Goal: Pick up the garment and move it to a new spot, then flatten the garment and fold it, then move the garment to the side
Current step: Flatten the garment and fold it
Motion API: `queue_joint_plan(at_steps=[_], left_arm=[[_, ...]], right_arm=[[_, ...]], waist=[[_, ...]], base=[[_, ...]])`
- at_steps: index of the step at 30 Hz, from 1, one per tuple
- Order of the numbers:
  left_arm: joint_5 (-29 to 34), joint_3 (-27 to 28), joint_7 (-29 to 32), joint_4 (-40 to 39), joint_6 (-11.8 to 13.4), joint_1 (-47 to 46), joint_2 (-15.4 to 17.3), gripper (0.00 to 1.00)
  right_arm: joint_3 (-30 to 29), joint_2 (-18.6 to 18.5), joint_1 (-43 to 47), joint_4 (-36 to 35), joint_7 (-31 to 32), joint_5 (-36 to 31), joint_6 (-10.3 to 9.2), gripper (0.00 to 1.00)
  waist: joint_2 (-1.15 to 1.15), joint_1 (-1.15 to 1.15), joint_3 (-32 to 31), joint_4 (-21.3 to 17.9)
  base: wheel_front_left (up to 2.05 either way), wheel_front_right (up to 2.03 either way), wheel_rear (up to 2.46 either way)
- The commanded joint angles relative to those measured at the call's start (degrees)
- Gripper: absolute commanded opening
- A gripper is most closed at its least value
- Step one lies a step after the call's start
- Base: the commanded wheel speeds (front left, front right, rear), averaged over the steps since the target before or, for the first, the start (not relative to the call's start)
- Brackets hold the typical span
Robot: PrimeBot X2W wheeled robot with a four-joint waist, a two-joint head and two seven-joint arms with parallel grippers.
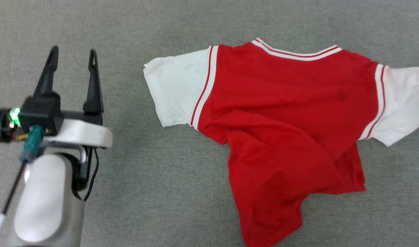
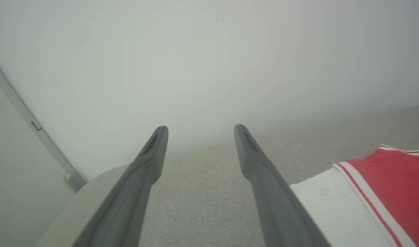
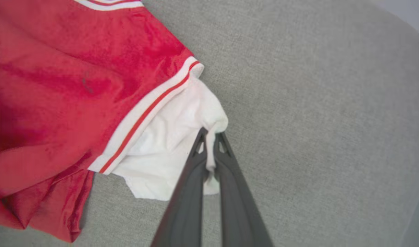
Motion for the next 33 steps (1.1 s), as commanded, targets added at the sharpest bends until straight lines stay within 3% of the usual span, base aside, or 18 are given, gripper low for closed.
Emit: queue_joint_plan(at_steps=[1, 5, 10, 13, 14, 21, 33], left_arm=[[-0.5, -0.3, 1.6, 0.6, -1.4, -2.6, 1.3, 1.00], [-1.5, -1.4, 9.2, 2.0, -5.4, -8.6, 5.2, 1.00], [-4.7, -5.2, 20.3, 2.6, -7.7, -16.7, 10.0, 1.00], [-9.2, -9.5, 27.9, 3.4, -8.1, -21.0, 12.9, 1.00], [-9.2, -9.5, 27.9, 3.4, -8.1, -21.0, 12.9, 1.00], [-21.9, -23.5, 42.5, 5.9, -8.1, -31.5, 21.8, 1.00], [-42.8, -39.1, 65.4, 10.8, -8.1, -41.7, 28.7, 1.00]], right_arm=[[-0.9, -0.9, 1.6, -1.5, -1.4, 0.7, -0.02, 0.00], [-2.5, -2.6, 3.9, -5.8, -3.9, 0.9, -0.02, 0.00], [-3.8, -3.2, 7.1, -9.9, -6.3, 0.1, -0.02, 0.00], [-4.1, -2.4, 8.6, -11.8, -7.1, -0.9, -0.02, 0.00], [-4.1, -2.4, 8.6, -11.8, -7.1, -0.9, -0.02, 0.00], [-5.0, -0.4, 8.5, -15.2, -8.1, -2.7, -0.02, 0.00], [-4.0, 1.6, 6.3, -17.5, -8.4, -4.8, -0.02, 0.00]], waist=[[0.00, 0.00, -1.2, -1.3], [0.00, 0.00, -1.4, -2.5], [0.00, 0.00, -0.9, -3.8], [0.00, 0.00, -0.4, -4.6], [0.00, 0.00, -0.4, -4.6], [0.00, 0.00, 2.0, -6.2], [0.00, 0.00, 6.4, -9.2]], base=[[0.00, 0.00, 0.00], [0.00, 0.00, 0.00], [0.00, 0.00, 0.00], [0.00, 0.00, 0.00], [0.00, 0.00, 0.00], [0.00, 0.00, 0.00], [0.00, 0.00, 0.00]])
